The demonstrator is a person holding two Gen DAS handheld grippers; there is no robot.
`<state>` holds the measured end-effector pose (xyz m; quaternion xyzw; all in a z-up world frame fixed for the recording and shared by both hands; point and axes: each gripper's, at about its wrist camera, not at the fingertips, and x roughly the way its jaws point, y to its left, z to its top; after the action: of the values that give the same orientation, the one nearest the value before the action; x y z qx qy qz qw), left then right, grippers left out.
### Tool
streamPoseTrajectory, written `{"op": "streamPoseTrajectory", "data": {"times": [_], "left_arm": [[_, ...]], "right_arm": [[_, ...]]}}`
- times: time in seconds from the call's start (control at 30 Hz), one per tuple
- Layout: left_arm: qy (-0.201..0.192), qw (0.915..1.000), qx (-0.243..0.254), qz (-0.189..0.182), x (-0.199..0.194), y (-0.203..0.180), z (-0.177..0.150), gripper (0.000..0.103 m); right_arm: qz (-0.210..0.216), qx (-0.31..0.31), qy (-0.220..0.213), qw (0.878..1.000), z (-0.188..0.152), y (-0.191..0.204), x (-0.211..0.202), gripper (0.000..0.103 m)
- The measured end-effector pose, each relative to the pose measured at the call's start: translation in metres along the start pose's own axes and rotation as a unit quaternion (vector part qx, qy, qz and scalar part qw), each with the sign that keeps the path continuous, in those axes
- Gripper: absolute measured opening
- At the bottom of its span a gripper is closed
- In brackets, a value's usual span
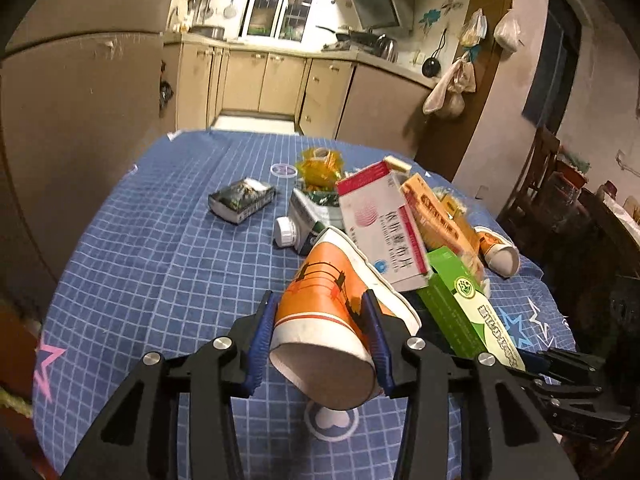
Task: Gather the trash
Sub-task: 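Carry the box and cup to the white bucket and release both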
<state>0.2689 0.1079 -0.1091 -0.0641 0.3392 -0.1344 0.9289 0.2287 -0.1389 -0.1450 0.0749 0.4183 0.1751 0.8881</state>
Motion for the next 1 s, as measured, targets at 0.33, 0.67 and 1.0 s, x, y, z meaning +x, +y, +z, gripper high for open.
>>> {"op": "streamPoseTrajectory", "data": {"times": [0.33, 0.67, 1.0], "left_arm": [[-0.064, 0.9978, 0.017, 0.001, -0.050, -0.037, 0.020, 0.044], [-0.097, 0.9818, 0.107, -0.123, -0.050, -0.227, 0.035, 0.044], [-0.060, 0.9459, 0.207, -0.243, -0.021, -0.448, -0.027, 0.044]], "right_arm": [[-0.033, -0.005, -0.087, 0.996, 0.009, -0.010, -0.072, 0.031], [-0.171, 0.066, -0.176, 0.967, -0.011, -0.107, -0.208, 0.030], [-0.306, 0.172, -0.166, 0.922, -0.095, -0.232, -0.305, 0.029]]}}
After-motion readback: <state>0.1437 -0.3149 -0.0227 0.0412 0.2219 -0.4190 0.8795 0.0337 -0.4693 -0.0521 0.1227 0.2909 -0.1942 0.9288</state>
